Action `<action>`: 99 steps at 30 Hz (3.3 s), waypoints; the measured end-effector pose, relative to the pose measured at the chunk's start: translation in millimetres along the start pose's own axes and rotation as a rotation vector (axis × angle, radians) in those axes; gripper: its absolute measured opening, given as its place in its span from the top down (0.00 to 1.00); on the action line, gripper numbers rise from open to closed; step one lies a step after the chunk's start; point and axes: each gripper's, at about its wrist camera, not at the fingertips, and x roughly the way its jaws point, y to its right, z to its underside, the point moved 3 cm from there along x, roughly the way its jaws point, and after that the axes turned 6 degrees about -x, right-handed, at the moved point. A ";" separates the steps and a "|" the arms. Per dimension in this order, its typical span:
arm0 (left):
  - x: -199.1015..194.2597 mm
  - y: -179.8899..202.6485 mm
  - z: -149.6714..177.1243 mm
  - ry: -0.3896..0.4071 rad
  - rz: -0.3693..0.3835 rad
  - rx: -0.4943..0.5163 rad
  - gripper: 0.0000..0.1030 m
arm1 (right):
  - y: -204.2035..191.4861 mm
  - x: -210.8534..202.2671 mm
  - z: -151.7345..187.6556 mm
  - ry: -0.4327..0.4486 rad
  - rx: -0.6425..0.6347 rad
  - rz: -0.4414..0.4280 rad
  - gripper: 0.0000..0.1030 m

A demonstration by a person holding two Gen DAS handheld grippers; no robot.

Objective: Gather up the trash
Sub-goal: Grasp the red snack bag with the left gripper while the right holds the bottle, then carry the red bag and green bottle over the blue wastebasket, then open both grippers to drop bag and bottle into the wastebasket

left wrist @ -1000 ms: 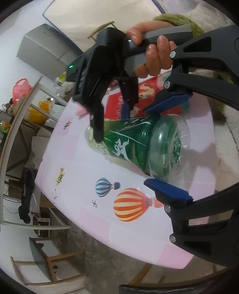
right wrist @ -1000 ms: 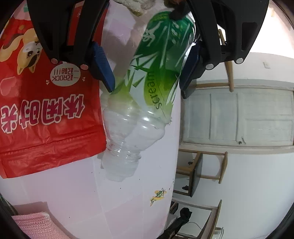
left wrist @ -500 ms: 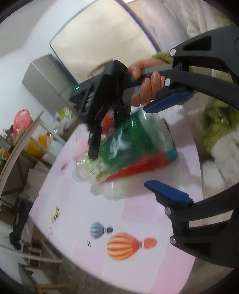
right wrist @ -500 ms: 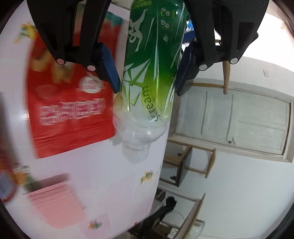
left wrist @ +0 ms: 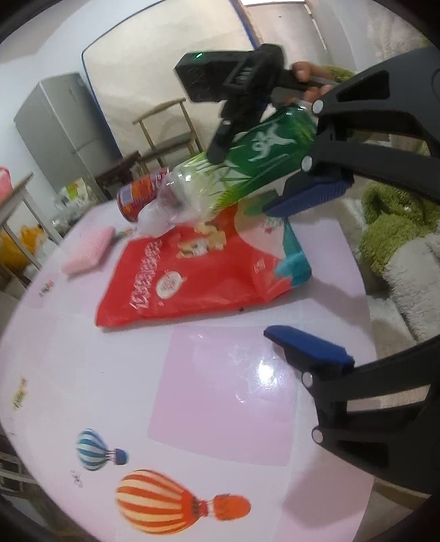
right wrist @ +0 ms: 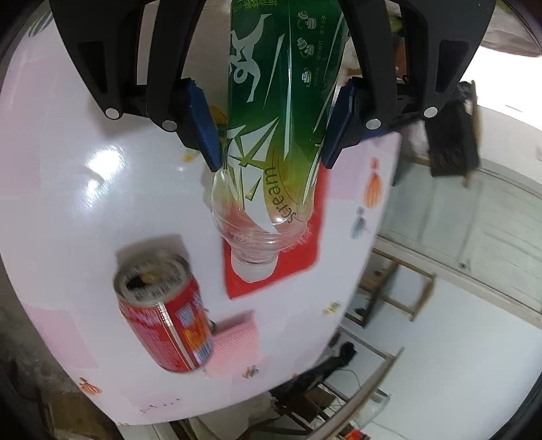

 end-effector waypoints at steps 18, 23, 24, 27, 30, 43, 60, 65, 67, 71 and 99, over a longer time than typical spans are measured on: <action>33.9 -2.4 -19.0 -0.039 0.149 -0.145 0.68 | 12.1 10.0 7.6 0.027 -0.028 -0.029 0.43; 43.4 3.6 -22.1 -0.031 0.115 -0.135 0.92 | 10.9 10.1 7.1 0.030 -0.022 -0.024 0.44; 40.8 4.5 -21.2 -0.025 0.121 -0.134 0.94 | 11.1 9.3 7.3 0.033 -0.019 -0.027 0.44; 29.4 11.1 -20.2 0.017 0.116 -0.109 0.97 | 13.1 1.1 10.0 0.056 0.007 -0.060 0.44; 7.7 19.6 -17.8 0.073 0.102 -0.059 0.99 | 15.3 -12.0 12.1 0.090 0.034 -0.119 0.45; -69.3 90.8 -11.4 0.182 0.201 0.167 0.99 | 16.1 -117.7 33.4 0.341 0.067 -0.249 0.45; 122.5 314.8 4.8 -0.277 0.228 0.647 0.99 | 190.2 -281.9 211.7 0.788 0.631 0.083 0.45; 204.6 343.9 26.3 -0.407 0.117 0.694 0.99 | 265.0 -255.7 253.0 0.730 0.867 0.068 0.45; 235.9 348.5 34.2 -0.446 0.069 0.698 0.99 | 288.9 -237.3 255.4 0.692 0.939 0.052 0.44; 292.0 354.2 33.5 -0.483 -0.019 0.711 0.99 | 333.7 -212.7 251.7 0.641 1.041 0.027 0.44; 265.9 402.1 40.8 -0.280 -0.075 0.931 0.47 | 363.4 -206.9 262.7 0.605 1.043 0.270 0.34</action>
